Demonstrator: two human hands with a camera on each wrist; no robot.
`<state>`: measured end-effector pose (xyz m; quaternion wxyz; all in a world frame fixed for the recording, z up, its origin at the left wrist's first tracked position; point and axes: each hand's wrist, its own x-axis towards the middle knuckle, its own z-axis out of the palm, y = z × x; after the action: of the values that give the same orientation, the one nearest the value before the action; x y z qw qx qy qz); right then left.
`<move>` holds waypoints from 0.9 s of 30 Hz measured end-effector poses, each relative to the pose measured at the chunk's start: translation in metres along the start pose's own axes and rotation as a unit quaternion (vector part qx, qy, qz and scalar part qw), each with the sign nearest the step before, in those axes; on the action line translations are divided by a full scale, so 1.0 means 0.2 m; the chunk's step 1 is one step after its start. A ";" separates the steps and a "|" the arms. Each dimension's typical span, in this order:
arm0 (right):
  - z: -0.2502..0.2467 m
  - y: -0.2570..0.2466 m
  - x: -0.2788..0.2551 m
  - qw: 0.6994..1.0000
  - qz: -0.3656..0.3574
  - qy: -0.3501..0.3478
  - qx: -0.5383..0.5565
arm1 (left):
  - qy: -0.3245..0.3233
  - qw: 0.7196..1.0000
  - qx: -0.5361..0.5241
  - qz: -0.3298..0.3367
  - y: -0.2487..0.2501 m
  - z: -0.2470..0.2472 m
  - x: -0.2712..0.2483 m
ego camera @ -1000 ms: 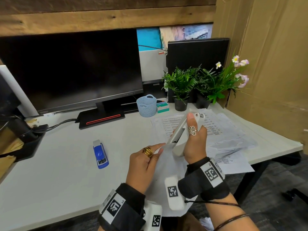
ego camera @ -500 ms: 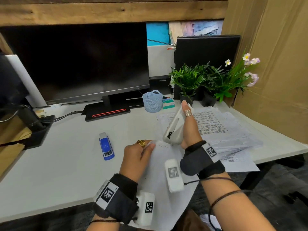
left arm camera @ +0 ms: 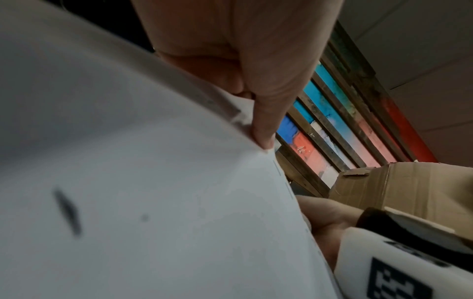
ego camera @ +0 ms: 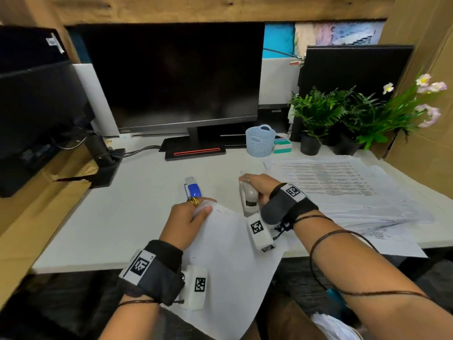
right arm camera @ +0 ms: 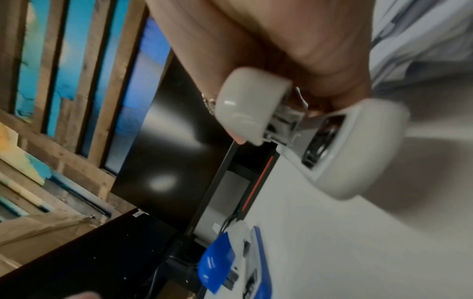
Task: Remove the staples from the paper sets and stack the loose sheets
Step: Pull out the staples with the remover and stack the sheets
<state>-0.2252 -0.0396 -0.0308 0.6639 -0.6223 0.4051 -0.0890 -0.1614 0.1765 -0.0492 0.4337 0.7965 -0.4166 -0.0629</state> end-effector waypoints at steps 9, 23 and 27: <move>0.11 0.01 0.03 0.967 -0.023 0.035 -0.252 | -0.006 1.000 0.016 -0.018 -0.05 -0.06 -0.09; -0.02 -0.09 -0.33 0.909 -0.224 -0.025 -0.350 | 0.053 0.997 -0.063 0.002 0.01 -0.04 -0.08; -0.09 0.00 -0.54 0.882 -0.312 -0.118 -0.332 | 0.107 0.987 -0.106 0.059 0.17 0.00 -0.06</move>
<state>-0.3077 0.0154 0.0169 0.3991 -0.9064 0.1148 -0.0774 -0.1904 0.1751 -0.0273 0.5607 0.7221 -0.4051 0.0046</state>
